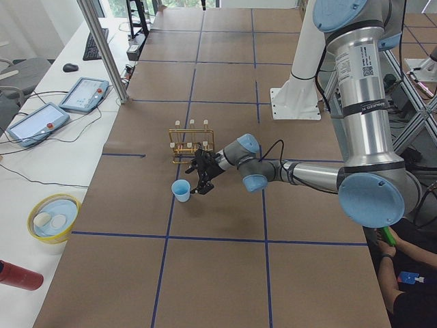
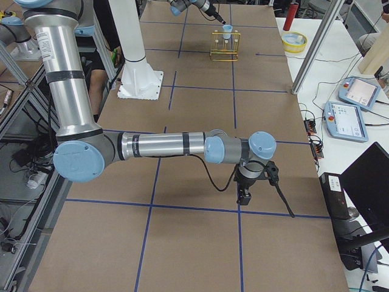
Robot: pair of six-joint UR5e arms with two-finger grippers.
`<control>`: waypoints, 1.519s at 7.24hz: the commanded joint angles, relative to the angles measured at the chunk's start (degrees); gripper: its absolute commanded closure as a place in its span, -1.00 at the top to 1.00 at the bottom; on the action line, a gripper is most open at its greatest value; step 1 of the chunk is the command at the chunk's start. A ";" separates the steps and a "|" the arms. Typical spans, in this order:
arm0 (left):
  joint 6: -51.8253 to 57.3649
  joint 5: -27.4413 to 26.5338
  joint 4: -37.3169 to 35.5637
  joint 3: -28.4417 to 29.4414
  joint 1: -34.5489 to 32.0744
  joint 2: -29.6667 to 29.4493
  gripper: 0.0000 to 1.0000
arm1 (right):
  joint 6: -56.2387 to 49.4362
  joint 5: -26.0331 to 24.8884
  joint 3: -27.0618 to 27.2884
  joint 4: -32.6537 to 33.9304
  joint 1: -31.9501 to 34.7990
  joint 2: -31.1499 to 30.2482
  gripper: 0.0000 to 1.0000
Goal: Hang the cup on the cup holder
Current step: 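Move the left gripper down over the light blue cup, then close the left gripper on the light blue cup's rim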
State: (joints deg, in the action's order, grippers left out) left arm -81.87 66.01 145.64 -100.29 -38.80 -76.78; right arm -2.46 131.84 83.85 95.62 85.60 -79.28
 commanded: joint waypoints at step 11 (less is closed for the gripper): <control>-6.81 -16.88 -0.62 16.08 7.34 -10.05 1.00 | 0.00 0.00 0.00 0.00 0.00 0.00 1.00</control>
State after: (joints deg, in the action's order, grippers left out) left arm -88.42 49.18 145.02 -85.47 -31.48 -85.87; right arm -2.46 131.84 83.85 95.63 85.56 -79.28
